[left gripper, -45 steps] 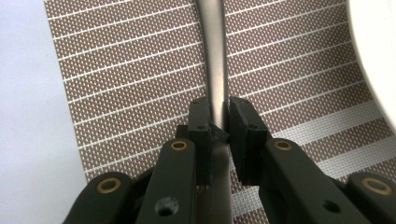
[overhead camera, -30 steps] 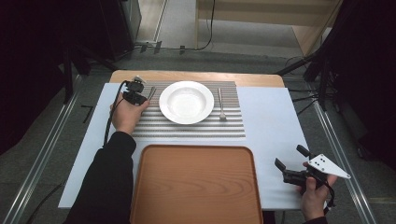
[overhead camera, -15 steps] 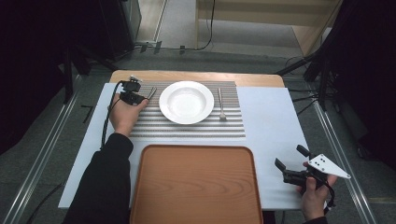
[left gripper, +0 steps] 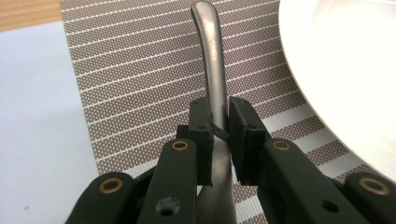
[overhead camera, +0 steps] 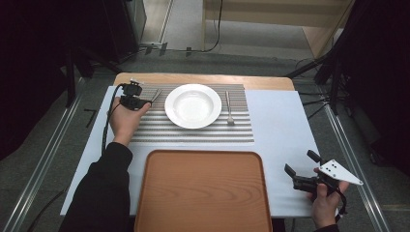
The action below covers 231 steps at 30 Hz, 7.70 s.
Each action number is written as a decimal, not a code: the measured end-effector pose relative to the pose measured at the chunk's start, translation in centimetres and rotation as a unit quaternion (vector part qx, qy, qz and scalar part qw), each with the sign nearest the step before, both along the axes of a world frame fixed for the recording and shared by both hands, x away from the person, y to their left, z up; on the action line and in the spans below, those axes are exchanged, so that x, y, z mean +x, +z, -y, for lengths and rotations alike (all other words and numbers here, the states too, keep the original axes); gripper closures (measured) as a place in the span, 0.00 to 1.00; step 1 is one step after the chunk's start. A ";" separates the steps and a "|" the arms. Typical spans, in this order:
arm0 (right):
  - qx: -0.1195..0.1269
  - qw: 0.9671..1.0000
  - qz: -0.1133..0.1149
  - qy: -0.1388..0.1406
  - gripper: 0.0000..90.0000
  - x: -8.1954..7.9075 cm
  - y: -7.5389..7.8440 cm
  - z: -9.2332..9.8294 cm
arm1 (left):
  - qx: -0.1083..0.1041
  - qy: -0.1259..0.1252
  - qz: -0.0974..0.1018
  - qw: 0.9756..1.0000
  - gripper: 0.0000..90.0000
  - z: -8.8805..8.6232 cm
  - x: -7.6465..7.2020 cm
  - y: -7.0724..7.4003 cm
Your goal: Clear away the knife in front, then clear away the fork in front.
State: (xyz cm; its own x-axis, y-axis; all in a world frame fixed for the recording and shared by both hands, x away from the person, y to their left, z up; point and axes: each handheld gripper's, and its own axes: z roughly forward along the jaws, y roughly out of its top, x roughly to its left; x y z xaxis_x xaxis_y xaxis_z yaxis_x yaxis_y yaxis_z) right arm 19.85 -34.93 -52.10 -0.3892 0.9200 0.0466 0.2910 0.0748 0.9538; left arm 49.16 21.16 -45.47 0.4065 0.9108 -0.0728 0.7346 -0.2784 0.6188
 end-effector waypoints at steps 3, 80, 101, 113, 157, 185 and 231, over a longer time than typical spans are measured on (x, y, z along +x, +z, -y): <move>0.000 1.000 -0.001 0.000 0.00 0.0 0.0 0.0 | -0.003 -0.005 0.005 1.000 0.88 -0.1 -0.6 0.1; -0.004 1.000 0.001 0.001 0.00 -0.1 0.0 -0.1 | -0.085 -0.152 0.070 0.982 0.88 3.5 -22.4 -1.3; -0.002 1.000 0.001 0.002 0.00 -0.1 0.0 -0.1 | -0.064 -0.145 0.031 0.987 0.88 4.8 -26.2 -3.7; -0.003 1.000 0.001 0.003 0.00 -0.1 0.0 -0.1 | -0.036 -0.111 0.017 0.993 0.88 4.8 -27.7 -4.4; -0.012 1.000 -0.002 -0.001 0.00 0.0 0.0 -0.3 | -0.014 -0.147 0.046 0.988 1.00 2.2 -24.2 -4.6; -0.028 0.999 -0.018 -0.008 0.00 0.0 0.4 -0.5 | -0.159 -0.093 0.150 0.971 0.13 -5.1 -24.4 -2.9; -0.050 0.996 -0.072 0.027 0.00 9.8 6.2 -8.2 | -0.141 -0.082 0.199 0.966 0.00 -7.5 -23.7 -4.1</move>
State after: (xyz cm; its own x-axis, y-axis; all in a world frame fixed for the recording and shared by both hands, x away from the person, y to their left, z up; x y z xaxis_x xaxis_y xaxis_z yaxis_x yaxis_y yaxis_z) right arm 29.65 -26.69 -45.91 -0.4335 0.9010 0.0145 0.4169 0.1862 0.8897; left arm 25.45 28.62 -49.54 0.5911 0.7983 -0.1155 0.3822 -0.1511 0.9117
